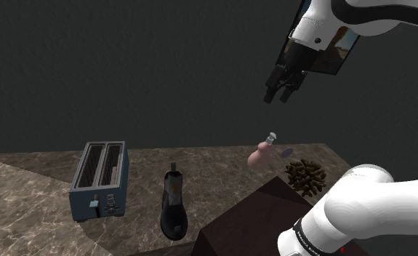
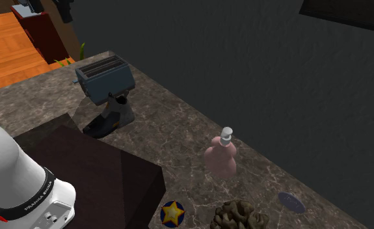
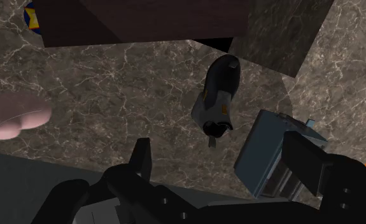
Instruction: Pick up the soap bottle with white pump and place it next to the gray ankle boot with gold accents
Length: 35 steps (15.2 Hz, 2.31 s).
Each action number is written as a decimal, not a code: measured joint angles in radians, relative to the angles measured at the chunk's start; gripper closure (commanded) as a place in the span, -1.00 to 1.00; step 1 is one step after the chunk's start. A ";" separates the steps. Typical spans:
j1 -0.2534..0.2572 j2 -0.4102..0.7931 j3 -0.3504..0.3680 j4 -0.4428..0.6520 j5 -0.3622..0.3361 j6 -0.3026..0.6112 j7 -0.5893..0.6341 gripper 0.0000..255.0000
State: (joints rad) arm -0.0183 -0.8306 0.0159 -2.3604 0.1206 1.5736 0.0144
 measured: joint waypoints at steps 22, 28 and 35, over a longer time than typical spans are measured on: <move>-0.123 0.371 -0.315 -0.119 -0.191 0.447 -0.356 -1.00; -0.137 0.572 -0.410 -0.059 -0.177 0.579 -0.476 -1.00; -0.160 0.837 -0.491 0.067 -0.079 0.693 -0.645 -1.00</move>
State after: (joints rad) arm -0.1778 0.0067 -0.4747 -2.2932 0.0417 2.2661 -0.6307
